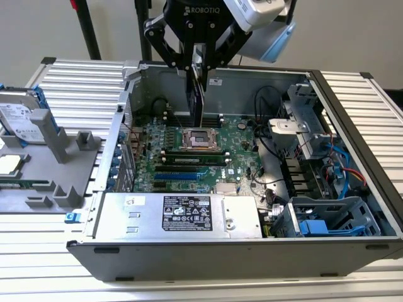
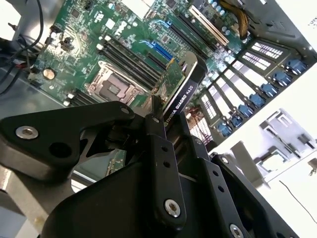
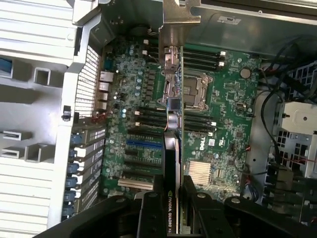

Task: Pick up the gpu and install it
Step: 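Insert the gpu into the slot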

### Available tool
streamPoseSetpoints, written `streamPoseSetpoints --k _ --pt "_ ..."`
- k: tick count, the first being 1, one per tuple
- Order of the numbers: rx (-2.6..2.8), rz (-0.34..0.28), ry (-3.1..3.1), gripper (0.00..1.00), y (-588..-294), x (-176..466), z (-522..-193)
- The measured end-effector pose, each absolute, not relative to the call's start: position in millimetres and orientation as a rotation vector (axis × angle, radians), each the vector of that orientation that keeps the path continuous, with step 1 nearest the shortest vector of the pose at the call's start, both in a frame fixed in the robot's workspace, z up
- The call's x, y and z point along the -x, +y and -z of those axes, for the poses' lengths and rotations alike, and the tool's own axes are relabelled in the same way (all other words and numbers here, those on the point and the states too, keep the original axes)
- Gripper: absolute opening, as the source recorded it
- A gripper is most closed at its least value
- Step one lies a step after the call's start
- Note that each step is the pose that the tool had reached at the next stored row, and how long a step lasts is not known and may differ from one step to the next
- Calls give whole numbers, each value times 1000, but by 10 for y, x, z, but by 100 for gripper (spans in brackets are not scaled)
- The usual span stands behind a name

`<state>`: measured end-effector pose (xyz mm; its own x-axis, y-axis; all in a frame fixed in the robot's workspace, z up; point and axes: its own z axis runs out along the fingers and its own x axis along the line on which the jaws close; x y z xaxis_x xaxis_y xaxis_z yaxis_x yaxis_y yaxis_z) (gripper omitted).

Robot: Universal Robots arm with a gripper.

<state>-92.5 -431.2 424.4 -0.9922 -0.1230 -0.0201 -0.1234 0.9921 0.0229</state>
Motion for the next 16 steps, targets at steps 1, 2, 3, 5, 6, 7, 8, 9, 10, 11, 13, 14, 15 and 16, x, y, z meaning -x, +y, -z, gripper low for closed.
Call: streamPoseSetpoints --k 1,2,3,5,6,7,8,9,10,11,13,14,15,16 --pt "201 -38 3116 0 -4312 925 -4244" --pt "208 -38 3116 0 -4312 925 -4244" --pt "217 -38 3115 0 -4312 925 -4244" --pt "233 -38 3114 0 -4312 925 -4244" --pt "242 -38 3114 0 -4312 924 -4244" --pt "250 -38 3113 0 -4312 925 -4244" --pt "259 -38 3113 0 -4312 925 -4244" --pt "268 -38 3112 0 -4312 925 -4244" --pt "277 -38 3111 0 -4312 925 -4244" --pt "286 -39 3110 0 -4312 925 -4244" --pt "305 -39 3109 0 -4312 925 -4244" --pt "315 -39 3108 0 -4312 925 -4244" --pt "325 -39 3107 0 -4312 924 -4244" --pt "335 -39 3106 0 -4312 924 -4244"
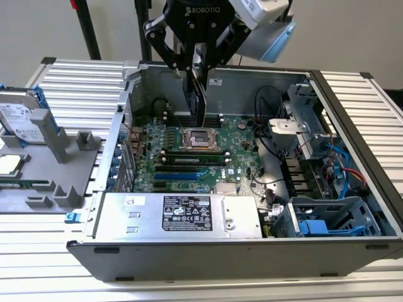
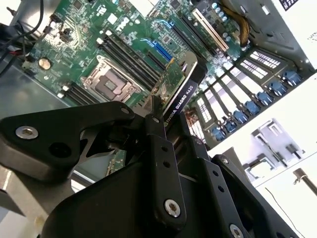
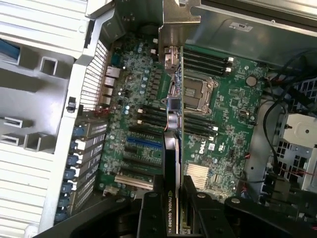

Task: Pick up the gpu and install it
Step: 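Insert the gpu into the slot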

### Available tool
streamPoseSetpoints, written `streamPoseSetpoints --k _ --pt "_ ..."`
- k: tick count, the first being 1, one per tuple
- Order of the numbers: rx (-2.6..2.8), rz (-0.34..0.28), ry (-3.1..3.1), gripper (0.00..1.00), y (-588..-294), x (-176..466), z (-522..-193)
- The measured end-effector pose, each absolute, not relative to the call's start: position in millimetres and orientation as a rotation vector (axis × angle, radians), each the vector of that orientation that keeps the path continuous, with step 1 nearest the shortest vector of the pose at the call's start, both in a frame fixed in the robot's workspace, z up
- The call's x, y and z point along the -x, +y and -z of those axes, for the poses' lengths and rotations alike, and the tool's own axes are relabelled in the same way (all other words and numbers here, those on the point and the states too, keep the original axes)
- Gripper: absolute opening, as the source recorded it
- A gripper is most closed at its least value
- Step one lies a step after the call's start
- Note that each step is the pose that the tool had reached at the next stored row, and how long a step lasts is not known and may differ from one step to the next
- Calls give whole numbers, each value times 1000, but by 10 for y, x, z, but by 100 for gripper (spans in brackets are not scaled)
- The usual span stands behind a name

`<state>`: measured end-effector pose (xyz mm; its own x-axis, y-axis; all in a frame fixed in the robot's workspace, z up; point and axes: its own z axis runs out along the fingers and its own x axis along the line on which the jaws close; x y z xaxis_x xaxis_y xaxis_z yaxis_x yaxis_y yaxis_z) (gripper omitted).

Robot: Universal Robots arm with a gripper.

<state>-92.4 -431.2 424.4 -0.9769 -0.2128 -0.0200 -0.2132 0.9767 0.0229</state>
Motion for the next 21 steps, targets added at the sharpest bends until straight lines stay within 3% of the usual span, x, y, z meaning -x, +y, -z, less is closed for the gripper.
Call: streamPoseSetpoints --k 21 --pt "548 -40 3077 0 -4312 925 -4244"
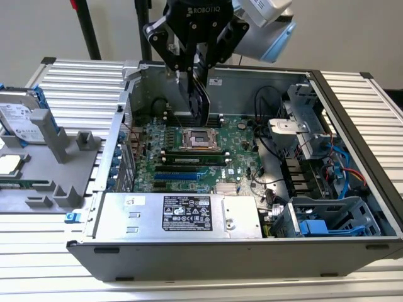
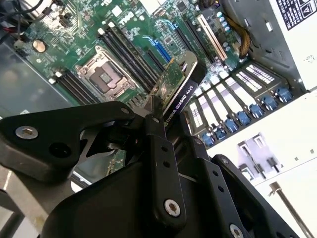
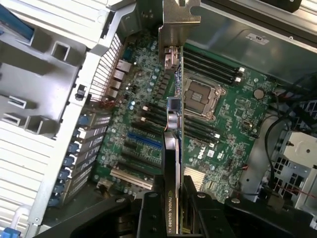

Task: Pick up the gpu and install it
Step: 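Insert the gpu into the slot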

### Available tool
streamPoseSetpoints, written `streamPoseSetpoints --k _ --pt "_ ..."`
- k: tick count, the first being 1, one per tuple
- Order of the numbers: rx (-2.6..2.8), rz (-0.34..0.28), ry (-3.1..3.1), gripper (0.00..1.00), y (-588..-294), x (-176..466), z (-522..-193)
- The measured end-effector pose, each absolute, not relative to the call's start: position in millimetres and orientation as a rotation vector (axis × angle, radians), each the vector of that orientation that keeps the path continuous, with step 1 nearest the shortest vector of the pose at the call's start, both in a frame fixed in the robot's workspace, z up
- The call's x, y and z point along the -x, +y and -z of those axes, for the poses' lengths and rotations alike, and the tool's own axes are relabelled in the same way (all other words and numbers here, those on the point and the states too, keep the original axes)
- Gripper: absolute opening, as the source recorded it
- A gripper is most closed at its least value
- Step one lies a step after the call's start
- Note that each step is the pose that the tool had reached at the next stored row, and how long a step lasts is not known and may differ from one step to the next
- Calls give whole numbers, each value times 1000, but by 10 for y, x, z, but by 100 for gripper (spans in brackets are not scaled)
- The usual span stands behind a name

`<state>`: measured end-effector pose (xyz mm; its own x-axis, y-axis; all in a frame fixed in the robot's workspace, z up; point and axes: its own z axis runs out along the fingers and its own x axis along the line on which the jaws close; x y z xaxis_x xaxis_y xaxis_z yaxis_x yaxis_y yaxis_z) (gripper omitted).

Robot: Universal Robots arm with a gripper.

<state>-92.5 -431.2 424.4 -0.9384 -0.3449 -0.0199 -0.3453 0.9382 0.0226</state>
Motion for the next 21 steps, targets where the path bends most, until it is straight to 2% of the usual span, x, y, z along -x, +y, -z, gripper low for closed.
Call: streamPoseSetpoints --k 21 --pt "785 -41 3028 0 -4312 925 -4244"
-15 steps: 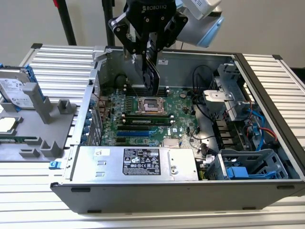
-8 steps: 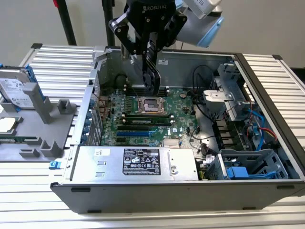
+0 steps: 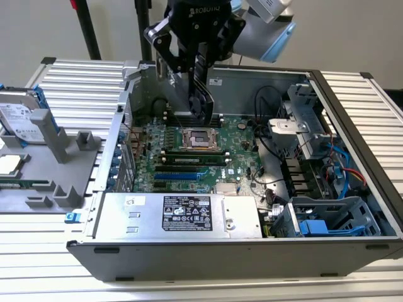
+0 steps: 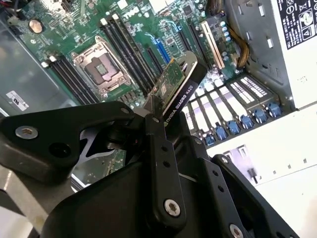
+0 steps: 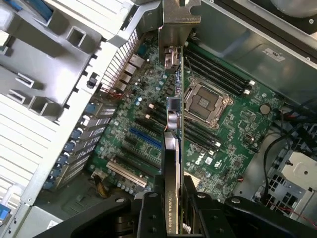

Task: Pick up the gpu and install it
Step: 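Insert the gpu into the slot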

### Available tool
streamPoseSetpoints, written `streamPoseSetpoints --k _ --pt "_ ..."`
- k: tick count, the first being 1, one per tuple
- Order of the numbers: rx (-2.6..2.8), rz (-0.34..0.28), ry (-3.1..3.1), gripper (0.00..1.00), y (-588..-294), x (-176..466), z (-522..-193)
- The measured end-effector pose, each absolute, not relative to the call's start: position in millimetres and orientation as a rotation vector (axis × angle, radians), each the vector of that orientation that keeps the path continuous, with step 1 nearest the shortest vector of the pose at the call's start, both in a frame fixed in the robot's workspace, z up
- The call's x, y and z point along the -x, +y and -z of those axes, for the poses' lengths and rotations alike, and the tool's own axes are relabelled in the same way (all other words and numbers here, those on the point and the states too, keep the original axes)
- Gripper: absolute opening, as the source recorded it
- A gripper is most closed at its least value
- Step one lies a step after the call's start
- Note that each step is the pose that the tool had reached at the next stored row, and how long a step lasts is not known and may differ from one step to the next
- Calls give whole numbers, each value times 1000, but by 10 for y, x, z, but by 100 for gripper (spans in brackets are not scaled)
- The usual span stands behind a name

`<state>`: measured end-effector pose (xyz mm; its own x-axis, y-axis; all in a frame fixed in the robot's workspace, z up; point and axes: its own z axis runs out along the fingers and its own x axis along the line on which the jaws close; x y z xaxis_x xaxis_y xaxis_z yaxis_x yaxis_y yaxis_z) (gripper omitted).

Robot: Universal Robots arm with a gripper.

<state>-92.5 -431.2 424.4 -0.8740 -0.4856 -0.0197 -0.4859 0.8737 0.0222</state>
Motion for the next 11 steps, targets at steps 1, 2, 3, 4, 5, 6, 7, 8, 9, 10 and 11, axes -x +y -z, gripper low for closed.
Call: streamPoseSetpoints --k 1,2,3,4,5,6,7,8,9,10,11 --pt "798 -41 3024 0 -4312 925 -4244" --pt "810 -41 3021 0 -4312 925 -4244" --pt "822 -42 3018 0 -4312 924 -4244" --pt "835 -42 3015 0 -4312 925 -4244" --pt "847 -42 3012 0 -4312 924 -4244" --pt "860 -42 3008 0 -4312 925 -4244" --pt "871 -42 3005 0 -4312 925 -4244" --pt "883 -42 3001 0 -4312 925 -4244" --pt "896 -42 2998 0 -4312 925 -4244" --pt "908 -42 2994 0 -4312 925 -4244" --pt "919 -42 2991 0 -4312 925 -4244"
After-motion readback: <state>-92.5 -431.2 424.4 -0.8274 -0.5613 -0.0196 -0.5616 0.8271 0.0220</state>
